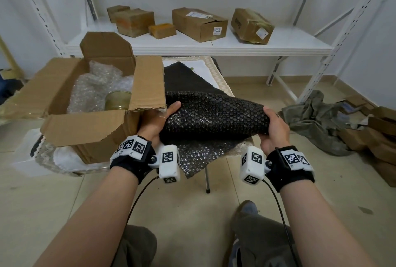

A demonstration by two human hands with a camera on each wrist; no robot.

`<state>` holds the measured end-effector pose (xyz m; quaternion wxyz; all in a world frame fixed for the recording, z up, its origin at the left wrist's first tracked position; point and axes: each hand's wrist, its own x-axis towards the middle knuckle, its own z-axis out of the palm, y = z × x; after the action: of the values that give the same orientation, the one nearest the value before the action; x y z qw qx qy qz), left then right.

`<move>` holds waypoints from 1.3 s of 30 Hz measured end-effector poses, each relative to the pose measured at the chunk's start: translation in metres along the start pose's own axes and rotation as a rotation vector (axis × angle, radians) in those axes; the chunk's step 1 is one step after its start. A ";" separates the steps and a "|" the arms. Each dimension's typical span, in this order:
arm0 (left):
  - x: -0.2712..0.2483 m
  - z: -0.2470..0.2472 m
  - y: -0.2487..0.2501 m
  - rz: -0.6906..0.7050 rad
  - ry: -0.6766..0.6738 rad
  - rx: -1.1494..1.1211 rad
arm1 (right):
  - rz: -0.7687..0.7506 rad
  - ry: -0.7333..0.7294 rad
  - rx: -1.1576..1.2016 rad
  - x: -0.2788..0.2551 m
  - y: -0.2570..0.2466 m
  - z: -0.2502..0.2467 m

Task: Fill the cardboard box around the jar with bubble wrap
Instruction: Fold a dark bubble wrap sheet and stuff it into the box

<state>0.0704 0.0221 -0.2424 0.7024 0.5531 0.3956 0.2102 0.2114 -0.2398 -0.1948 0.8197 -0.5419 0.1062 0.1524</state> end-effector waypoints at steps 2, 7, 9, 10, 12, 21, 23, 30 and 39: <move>0.006 0.000 -0.002 -0.024 -0.002 -0.031 | 0.012 0.019 0.000 0.000 -0.001 0.000; -0.004 0.001 0.006 -0.078 -0.042 -0.107 | 0.039 0.048 -0.032 0.006 0.002 0.000; -0.023 0.006 0.016 -0.063 -0.066 -0.125 | 0.052 0.013 -0.092 0.007 0.001 -0.003; -0.030 0.008 0.019 -0.054 -0.087 -0.135 | 0.065 -0.018 -0.128 0.008 0.000 -0.005; -0.038 0.012 0.023 -0.027 -0.119 -0.137 | 0.091 -0.086 -0.188 0.008 -0.003 -0.010; -0.024 0.005 0.014 -0.014 -0.065 -0.069 | 0.137 -0.218 -0.312 0.007 -0.008 -0.016; -0.026 0.006 0.015 -0.005 -0.059 -0.048 | 0.133 -0.197 -0.314 0.009 -0.007 -0.018; -0.011 0.002 0.011 0.000 0.016 -0.030 | 0.108 -0.142 -0.293 0.015 -0.007 -0.015; -0.017 0.001 0.006 -0.159 -0.039 0.040 | 0.104 -0.076 -0.416 0.018 0.000 -0.015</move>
<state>0.0622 0.0112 -0.2309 0.7132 0.5378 0.4288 0.1350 0.2283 -0.2516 -0.2068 0.6847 -0.6869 0.0696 0.2335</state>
